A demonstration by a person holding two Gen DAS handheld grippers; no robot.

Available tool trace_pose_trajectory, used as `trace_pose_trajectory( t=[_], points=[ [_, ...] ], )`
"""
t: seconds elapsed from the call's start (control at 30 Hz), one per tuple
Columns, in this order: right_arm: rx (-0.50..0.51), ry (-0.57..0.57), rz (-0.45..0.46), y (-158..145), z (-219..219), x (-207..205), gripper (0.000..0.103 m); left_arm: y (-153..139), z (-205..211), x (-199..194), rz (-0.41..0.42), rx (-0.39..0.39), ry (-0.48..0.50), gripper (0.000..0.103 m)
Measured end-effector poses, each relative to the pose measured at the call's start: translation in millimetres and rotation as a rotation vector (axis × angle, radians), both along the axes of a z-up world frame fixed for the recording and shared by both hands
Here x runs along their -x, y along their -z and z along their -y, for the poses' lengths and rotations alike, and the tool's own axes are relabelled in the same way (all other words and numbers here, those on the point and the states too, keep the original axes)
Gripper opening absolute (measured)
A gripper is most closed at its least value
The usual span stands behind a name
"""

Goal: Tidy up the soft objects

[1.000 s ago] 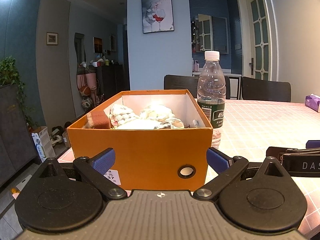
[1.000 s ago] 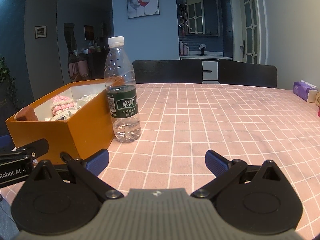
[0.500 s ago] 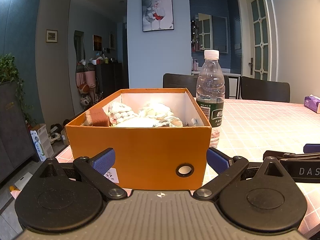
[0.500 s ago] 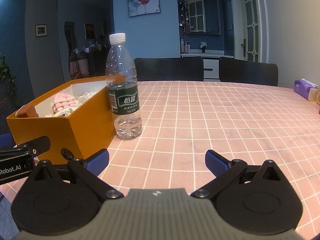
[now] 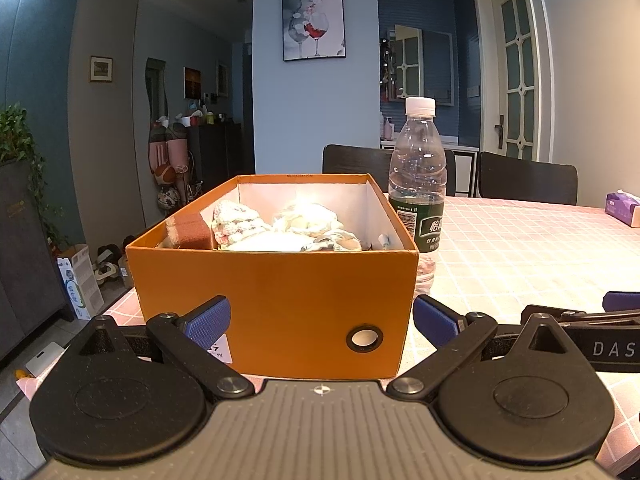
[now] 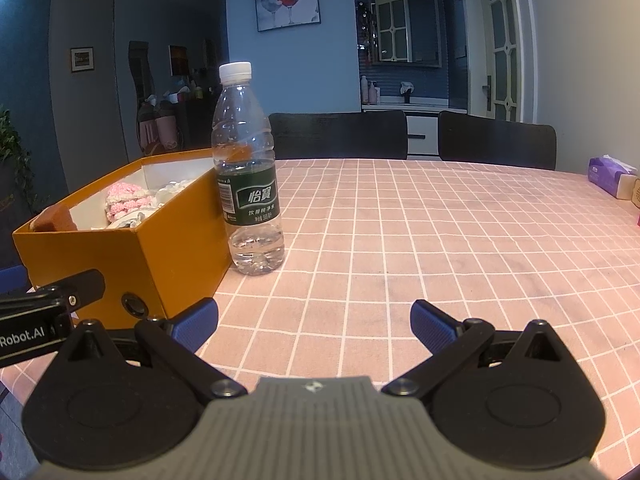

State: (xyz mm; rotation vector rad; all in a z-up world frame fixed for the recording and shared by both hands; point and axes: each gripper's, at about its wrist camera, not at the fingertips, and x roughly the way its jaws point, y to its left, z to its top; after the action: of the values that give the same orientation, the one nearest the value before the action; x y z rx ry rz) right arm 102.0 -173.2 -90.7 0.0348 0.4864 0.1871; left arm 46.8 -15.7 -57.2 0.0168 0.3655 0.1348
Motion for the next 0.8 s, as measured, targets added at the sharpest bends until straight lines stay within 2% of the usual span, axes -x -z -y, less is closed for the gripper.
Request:
trace_pose_trajectory(
  t=[0.8],
  points=[
    [0.008,-0.007,-0.009,3.0,-4.4,2.6,0.1,0.8,-2.3,0.7,0.002,0.023,0.006,0.103]
  ],
)
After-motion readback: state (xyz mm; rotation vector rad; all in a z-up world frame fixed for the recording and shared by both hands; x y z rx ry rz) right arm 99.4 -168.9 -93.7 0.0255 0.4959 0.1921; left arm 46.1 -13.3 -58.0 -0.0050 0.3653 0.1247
